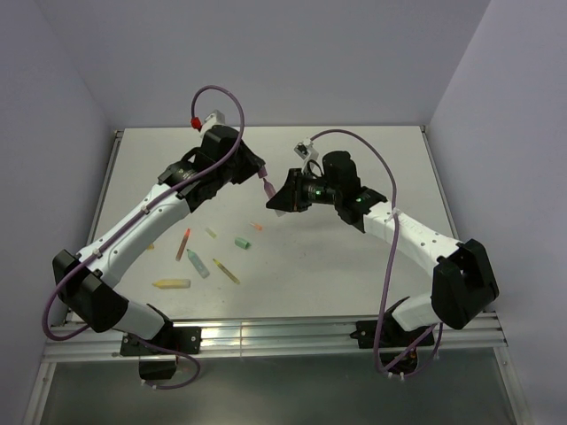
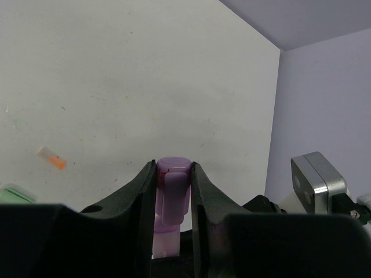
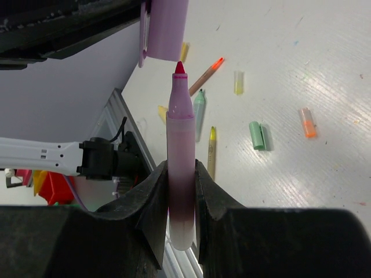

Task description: Insert the pens into the pen caps

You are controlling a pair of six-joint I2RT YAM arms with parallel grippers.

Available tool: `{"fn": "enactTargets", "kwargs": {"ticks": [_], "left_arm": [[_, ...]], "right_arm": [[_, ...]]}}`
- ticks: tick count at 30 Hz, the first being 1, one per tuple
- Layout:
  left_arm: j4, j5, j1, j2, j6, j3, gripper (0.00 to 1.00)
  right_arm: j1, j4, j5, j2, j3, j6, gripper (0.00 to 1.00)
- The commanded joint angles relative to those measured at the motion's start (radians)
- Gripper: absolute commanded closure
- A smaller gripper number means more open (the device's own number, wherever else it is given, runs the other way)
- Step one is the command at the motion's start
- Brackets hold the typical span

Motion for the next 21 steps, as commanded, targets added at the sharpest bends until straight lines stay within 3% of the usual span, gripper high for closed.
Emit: {"fn": "enactTargets", "kwargs": {"ticks": [1, 21], "left_arm": [[0.033, -0.007, -0.007, -0.042, -0.004, -0.003, 1.00], [0.051, -0.003, -0.016, -0.017, -0.006, -0.017, 1.00]], "right_arm": [[-0.017, 0.045, -0.009, -0.039, 0.024, 0.003, 1.00], [-0.018, 0.031, -0.010, -0.053, 0.023, -0.011, 1.00]]}}
